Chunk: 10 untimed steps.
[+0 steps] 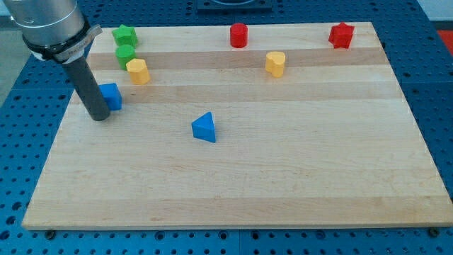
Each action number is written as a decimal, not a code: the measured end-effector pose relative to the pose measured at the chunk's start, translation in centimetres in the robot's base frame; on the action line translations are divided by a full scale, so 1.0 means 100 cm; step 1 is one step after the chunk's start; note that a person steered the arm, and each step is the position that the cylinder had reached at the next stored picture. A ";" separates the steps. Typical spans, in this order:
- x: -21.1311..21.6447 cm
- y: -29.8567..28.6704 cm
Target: Move the yellow hexagon to the center
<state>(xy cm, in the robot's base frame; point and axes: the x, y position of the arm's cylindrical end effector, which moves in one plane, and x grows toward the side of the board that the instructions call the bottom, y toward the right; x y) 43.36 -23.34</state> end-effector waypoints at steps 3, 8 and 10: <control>0.023 -0.022; -0.121 0.019; -0.109 0.097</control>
<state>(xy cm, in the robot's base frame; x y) 32.50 -13.64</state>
